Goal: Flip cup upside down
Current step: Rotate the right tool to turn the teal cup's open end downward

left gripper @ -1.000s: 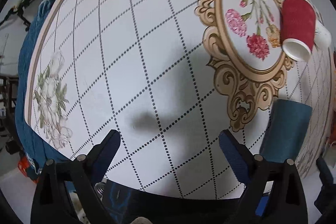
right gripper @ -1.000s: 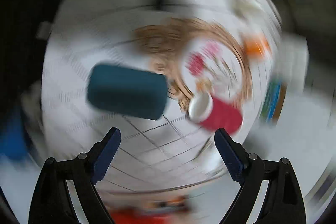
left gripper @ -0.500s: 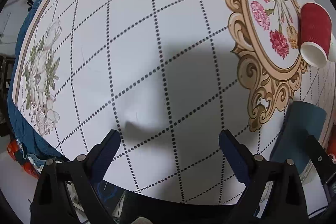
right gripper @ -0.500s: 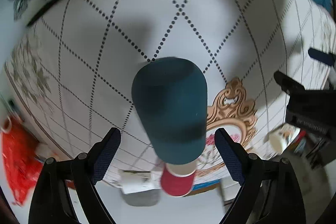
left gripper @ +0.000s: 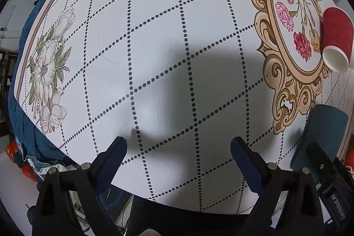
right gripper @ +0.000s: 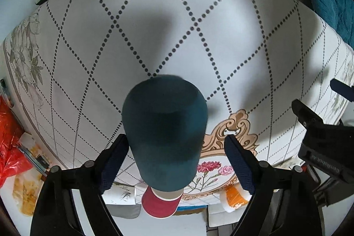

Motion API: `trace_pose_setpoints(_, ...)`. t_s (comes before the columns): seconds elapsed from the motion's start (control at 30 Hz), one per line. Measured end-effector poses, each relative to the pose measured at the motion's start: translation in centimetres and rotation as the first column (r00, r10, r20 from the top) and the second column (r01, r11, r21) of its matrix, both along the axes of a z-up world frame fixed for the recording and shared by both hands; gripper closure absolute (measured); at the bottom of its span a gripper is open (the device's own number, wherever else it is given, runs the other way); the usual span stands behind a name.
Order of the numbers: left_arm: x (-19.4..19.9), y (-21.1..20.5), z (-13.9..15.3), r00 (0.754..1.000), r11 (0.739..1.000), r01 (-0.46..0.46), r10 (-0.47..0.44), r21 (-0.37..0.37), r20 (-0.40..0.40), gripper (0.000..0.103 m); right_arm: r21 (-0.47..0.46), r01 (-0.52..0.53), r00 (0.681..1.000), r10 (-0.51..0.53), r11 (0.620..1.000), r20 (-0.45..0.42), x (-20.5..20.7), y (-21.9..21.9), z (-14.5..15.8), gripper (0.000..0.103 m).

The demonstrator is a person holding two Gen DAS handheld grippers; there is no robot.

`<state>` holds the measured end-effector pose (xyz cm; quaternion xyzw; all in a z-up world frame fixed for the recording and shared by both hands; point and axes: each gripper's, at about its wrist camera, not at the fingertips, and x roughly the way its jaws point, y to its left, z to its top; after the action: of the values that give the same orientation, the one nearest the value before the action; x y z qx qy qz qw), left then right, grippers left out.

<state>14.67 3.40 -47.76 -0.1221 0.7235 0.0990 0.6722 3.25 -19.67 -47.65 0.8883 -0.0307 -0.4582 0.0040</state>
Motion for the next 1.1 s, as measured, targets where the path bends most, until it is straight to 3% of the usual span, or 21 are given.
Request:
trace_pose_setpoints(0.17,-0.6,-0.7,0.6,1.0,1.0,-0.002,0.002,0.002,-0.004,0.007,-0.011,-0.031,1.0,0.031,0.999,0.003,-0.8,-0.8,-0.8,0.031)
trace_pose_setpoints(0.6,-1.6,-1.5,1.9,1.0,1.0,0.007,-0.007,0.011,0.002,0.007,0.007,0.027,1.0,-0.027,1.0,0.009,-1.2,-0.5,-1.6,0.032)
trace_pose_setpoints(0.77,-1.8,-1.1,2.3,1.0,1.0,0.013,-0.013,0.02,0.004,0.007,0.04,0.125,0.992,-0.125,0.991,0.005,-1.2,0.5,-1.7,0.032)
trace_pose_setpoints(0.93,-1.7,-1.0,3.3,1.0,0.999,0.023,-0.023,0.031,0.005,0.007,0.049,0.304,0.953,-0.304,0.951,-0.011,-0.9,2.4,-1.3,0.032)
trace_pose_setpoints(1.1,-0.1,0.1,4.1,0.999,0.998,0.043,-0.044,0.035,0.013,0.007,0.038,0.474,0.88,-0.473,0.88,-0.027,0.0,3.8,-0.9,0.032)
